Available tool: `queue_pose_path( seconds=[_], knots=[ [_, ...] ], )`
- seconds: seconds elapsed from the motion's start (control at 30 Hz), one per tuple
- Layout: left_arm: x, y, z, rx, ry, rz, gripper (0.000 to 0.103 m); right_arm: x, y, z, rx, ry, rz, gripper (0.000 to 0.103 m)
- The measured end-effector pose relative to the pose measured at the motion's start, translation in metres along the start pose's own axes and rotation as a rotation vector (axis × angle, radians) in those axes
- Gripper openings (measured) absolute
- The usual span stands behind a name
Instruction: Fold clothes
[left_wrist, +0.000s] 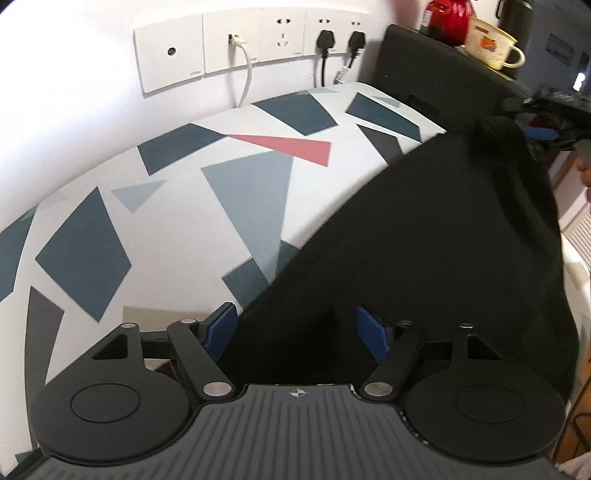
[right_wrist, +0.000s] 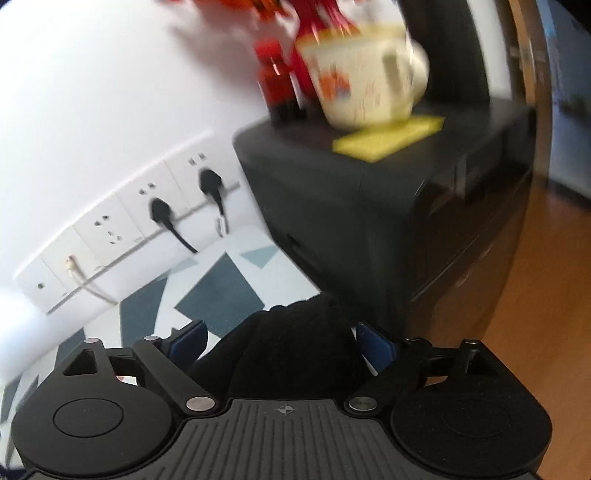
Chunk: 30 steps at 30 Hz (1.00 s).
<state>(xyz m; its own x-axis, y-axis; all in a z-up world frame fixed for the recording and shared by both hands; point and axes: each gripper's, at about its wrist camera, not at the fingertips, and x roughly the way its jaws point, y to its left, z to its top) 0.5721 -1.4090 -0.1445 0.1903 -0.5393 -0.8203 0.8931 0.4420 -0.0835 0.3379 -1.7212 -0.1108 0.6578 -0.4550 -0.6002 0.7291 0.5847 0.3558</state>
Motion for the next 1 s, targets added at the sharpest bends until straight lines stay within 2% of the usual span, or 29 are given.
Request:
queue_pose_path(
  seconds=[0.1, 0.2, 0.27, 0.3, 0.33, 0.47, 0.5, 0.53, 0.57, 0.6, 0.7, 0.83, 0.9, 0.97, 1.0],
  knots=[
    [-0.002, -0.002, -0.008, 0.038, 0.007, 0.011, 0.078, -0.045, -0.014, -0.012, 0.063, -0.054, 0.027, 0.089],
    [-0.002, -0.003, -0.017, 0.066, 0.013, 0.045, 0.078, -0.071, -0.033, -0.038, 0.116, -0.055, -0.051, 0.089],
    [-0.003, -0.003, -0.022, 0.072, 0.012, 0.074, 0.08, -0.07, -0.043, -0.061, 0.17, 0.013, -0.124, 0.085],
    [-0.003, -0.004, -0.025, 0.077, 0.015, 0.092, 0.086, -0.067, -0.045, -0.072, 0.198, 0.056, -0.146, 0.081],
    [-0.003, -0.005, -0.028, 0.081, 0.018, 0.11, 0.089, -0.065, -0.046, -0.083, 0.215, 0.081, -0.155, 0.08],
    [-0.002, -0.007, -0.037, 0.087, 0.01, 0.152, 0.09, -0.054, -0.036, -0.105, 0.202, 0.057, -0.144, 0.079],
    [-0.002, -0.008, -0.039, 0.086, 0.006, 0.16, 0.09, -0.048, -0.037, -0.105, 0.206, 0.053, -0.144, 0.072],
    [-0.001, -0.008, -0.039, 0.072, 0.004, 0.169, 0.09, -0.041, -0.039, -0.104, 0.218, 0.058, -0.147, 0.047],
    [-0.001, -0.008, -0.038, 0.058, 0.001, 0.178, 0.091, -0.031, -0.043, -0.1, 0.237, 0.088, -0.174, 0.041],
    [0.0, -0.007, -0.037, 0.043, 0.006, 0.184, 0.091, -0.024, -0.044, -0.095, 0.253, 0.116, -0.198, 0.042],
    [0.003, -0.001, -0.033, -0.006, 0.012, 0.207, 0.091, -0.005, -0.045, -0.077, 0.259, 0.129, -0.191, 0.039],
    [0.009, 0.004, -0.024, -0.06, 0.011, 0.235, 0.091, 0.022, -0.05, -0.056, 0.284, 0.115, -0.14, 0.034],
    [0.013, 0.005, -0.018, -0.084, 0.012, 0.247, 0.092, 0.038, -0.044, -0.047, 0.256, 0.096, -0.131, 0.035],
    [0.013, -0.001, -0.015, -0.062, 0.011, 0.26, 0.092, 0.041, -0.035, -0.042, 0.221, 0.07, -0.149, 0.041],
    [0.013, -0.004, -0.013, -0.051, 0.01, 0.266, 0.091, 0.041, -0.031, -0.039, 0.204, 0.056, -0.16, 0.049]
  ],
)
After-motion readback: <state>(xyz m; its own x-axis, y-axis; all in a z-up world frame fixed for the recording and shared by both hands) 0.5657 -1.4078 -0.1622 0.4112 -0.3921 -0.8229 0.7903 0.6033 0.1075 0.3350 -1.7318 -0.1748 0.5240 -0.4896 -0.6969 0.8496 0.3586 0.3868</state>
